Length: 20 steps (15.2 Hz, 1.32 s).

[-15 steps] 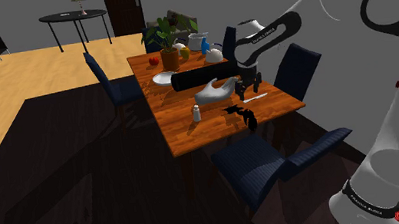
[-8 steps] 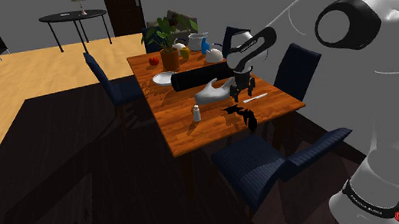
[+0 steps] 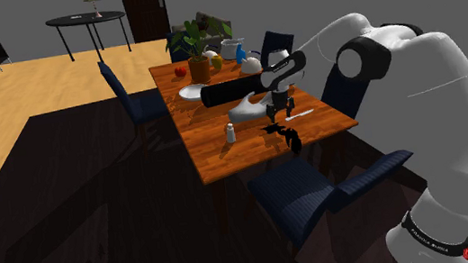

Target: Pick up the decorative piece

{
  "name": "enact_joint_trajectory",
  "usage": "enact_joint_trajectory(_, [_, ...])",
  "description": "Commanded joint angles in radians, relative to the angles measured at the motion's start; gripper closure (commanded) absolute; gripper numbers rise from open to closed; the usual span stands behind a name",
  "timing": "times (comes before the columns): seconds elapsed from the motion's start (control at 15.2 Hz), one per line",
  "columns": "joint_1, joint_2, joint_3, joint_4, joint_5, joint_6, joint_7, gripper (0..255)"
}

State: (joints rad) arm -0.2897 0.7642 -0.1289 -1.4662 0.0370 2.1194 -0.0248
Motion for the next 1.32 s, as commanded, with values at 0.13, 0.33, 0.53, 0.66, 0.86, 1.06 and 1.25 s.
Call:
enact_joint_trajectory(0.13, [-0.045, 0.204, 0.005, 0.284, 0.026, -0.086, 0.005, 0])
enact_joint_trajectory(0.33, [-0.082, 0.391, 0.010, 0.564, 0.040, -0.185, 0.017, 0])
enact_joint_trajectory(0.53, [-0.084, 0.424, 0.012, 0.583, 0.040, -0.171, 0.018, 0])
enact_joint_trajectory(0.66, [-0.085, 0.447, 0.013, 0.598, 0.041, -0.163, 0.019, 0])
enact_joint_trajectory(0.86, [-0.087, 0.478, 0.014, 0.621, 0.041, -0.154, 0.020, 0])
enact_joint_trajectory(1.06, [-0.088, 0.484, 0.014, 0.633, 0.041, -0.160, 0.019, 255])
enact_joint_trajectory(1.25, [-0.088, 0.484, 0.014, 0.633, 0.041, -0.161, 0.019, 255])
